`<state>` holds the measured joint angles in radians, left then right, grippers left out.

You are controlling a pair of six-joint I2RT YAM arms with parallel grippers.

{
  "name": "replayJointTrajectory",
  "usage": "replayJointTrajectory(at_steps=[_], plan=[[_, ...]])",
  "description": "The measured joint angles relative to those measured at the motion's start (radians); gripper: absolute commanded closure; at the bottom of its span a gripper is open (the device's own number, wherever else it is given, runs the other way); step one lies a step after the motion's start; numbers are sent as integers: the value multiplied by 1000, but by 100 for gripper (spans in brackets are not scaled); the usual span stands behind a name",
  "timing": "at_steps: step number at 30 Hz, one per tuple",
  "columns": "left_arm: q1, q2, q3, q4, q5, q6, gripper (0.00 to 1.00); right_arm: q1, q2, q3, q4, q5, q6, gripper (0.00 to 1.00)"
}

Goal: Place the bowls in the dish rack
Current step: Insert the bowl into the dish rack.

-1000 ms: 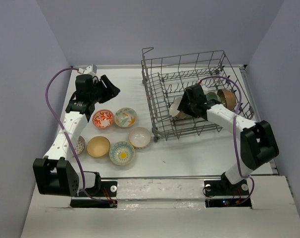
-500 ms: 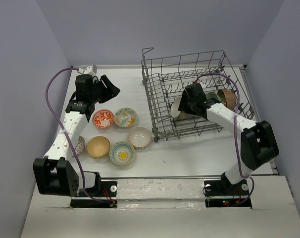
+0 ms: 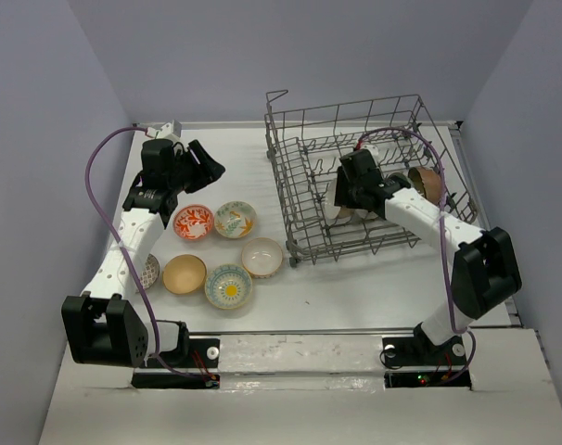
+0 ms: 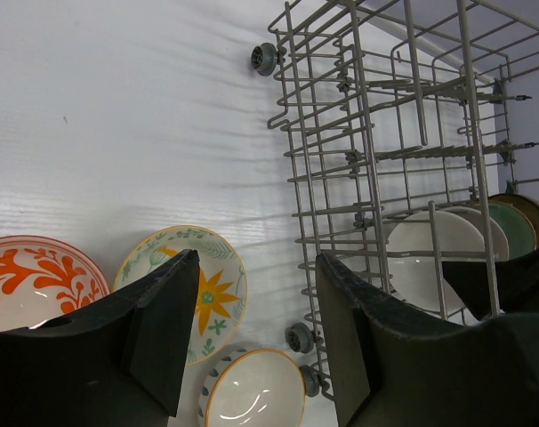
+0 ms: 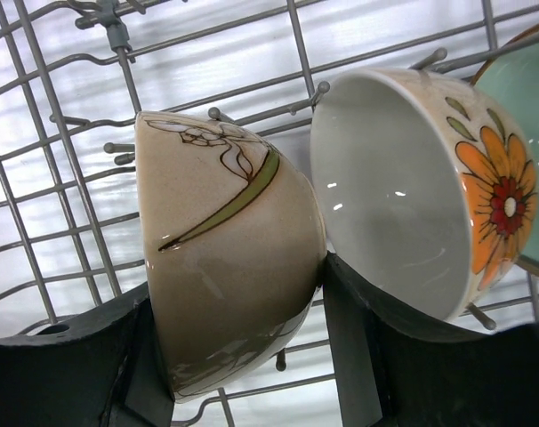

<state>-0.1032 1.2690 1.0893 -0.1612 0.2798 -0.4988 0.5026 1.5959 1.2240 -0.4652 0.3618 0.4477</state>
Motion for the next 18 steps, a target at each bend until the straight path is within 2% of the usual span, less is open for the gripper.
replayJointTrajectory(at_steps=[18], plan=[[0, 13, 0, 0, 1, 0, 36, 89, 48, 111, -54, 246, -241, 45]])
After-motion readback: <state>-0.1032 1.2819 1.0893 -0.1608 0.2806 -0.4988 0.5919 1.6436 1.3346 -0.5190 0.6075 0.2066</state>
